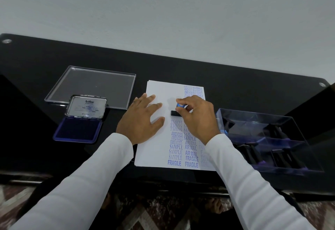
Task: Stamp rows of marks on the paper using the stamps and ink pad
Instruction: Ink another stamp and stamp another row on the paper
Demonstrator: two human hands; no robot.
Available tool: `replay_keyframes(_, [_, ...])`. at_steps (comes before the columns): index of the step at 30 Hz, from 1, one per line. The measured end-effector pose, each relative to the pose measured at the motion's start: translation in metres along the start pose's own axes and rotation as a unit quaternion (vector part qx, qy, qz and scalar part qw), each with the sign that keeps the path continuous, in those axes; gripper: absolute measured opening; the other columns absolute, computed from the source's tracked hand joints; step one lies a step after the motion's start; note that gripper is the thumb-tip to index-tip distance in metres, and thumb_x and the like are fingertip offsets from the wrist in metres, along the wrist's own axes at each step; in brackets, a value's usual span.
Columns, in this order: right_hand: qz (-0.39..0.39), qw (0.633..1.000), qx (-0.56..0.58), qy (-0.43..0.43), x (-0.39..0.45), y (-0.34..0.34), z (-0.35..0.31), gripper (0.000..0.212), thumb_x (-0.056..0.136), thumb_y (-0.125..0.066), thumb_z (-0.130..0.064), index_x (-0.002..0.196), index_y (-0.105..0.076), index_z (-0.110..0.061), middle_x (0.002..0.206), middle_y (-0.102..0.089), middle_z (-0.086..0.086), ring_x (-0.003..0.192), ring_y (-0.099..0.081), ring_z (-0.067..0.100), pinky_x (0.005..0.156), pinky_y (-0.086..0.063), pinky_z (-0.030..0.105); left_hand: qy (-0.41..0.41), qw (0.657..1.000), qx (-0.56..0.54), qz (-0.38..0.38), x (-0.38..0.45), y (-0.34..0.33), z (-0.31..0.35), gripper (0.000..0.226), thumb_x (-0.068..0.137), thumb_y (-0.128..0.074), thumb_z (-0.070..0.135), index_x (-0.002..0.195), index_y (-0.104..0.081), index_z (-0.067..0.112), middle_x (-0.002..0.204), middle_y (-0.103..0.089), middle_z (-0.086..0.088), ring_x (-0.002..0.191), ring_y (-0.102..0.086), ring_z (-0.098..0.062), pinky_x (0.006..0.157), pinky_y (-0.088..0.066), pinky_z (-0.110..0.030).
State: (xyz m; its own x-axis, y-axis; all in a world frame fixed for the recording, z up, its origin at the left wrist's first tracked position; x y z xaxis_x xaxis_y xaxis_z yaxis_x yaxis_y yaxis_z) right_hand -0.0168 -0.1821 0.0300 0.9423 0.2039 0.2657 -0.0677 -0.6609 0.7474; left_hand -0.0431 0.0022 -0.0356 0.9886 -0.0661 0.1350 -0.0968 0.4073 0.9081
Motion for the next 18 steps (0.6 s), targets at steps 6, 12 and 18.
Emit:
replay_keyframes(6, [0.003,1.000,-0.001,0.005,0.0009,-0.0002,0.0000,0.023,0.088,-0.074,-0.018,0.111,-0.075,-0.014,0.104,-0.072,0.000,0.079,-0.064,0.010,0.075,-0.038,0.001,0.000,1.000,-0.011,-0.008,0.0000,-0.0002,-0.0004,0.068,0.091,-0.033,0.068,0.149,-0.045,0.034,0.165,-0.025,0.006,0.155,-0.011,-0.019,0.123,-0.004,-0.038])
replay_keyframes(12, [0.001,1.000,0.006,-0.002,0.0012,0.0001,0.0001,0.025,0.089,-0.073,-0.019,0.114,-0.074,-0.015,0.106,-0.072,-0.001,0.082,-0.063,0.008,0.077,-0.038,0.001,0.005,1.000,-0.009,-0.013,0.0003,-0.0015,-0.0013,0.070,0.090,-0.031,0.070,0.149,-0.043,0.034,0.165,-0.023,0.007,0.155,-0.010,-0.018,0.124,-0.004,-0.039])
replay_keyframes(18, [-0.006,1.000,-0.001,-0.004,0.0020,-0.0004,-0.0001,0.029,0.091,-0.071,-0.021,0.119,-0.072,-0.016,0.111,-0.071,-0.002,0.084,-0.058,0.003,0.077,-0.035,-0.002,0.004,1.000,-0.004,-0.013,0.0007,-0.0015,-0.0011,0.070,0.090,-0.030,0.069,0.149,-0.043,0.035,0.165,-0.023,0.007,0.155,-0.009,-0.018,0.124,-0.003,-0.038])
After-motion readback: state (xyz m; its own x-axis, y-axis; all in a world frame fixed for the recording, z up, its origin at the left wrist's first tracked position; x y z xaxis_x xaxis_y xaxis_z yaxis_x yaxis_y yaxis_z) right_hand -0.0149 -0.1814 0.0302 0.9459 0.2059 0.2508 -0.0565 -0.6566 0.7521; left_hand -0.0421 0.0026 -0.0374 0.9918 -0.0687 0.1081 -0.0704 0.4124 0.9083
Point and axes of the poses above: each hand's wrist, its own x-axis towards the middle knuckle, its own y-axis out of the back of the hand, z = x × y, the point moved 5 cm from there along x, towards the middle knuckle
